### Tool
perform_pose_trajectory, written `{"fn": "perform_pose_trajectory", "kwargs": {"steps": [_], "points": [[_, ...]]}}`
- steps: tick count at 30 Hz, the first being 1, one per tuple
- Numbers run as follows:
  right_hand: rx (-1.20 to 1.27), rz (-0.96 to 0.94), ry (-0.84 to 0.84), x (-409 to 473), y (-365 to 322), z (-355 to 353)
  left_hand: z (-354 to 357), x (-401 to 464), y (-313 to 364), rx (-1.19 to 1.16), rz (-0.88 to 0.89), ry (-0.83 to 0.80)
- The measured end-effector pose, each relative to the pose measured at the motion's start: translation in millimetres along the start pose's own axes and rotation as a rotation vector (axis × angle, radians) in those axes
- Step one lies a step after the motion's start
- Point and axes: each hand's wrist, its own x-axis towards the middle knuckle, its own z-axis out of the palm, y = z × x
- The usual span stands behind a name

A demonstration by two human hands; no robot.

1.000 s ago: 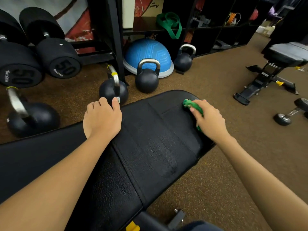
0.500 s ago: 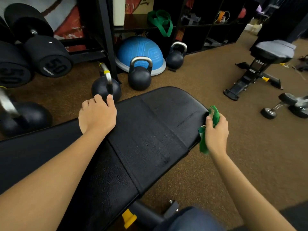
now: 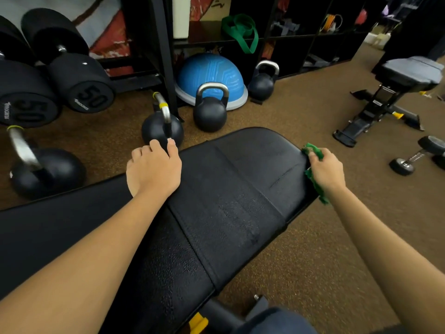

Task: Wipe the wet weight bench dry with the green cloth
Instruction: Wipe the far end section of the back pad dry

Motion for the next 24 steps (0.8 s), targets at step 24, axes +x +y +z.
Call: {"fn": "perform_pose_trajectory", "kwargs": {"steps": [24], "points": [[-0.013, -0.896, -0.54, -15, -153, 85, 1, 1, 0, 0.041, -0.009, -0.008]]}}
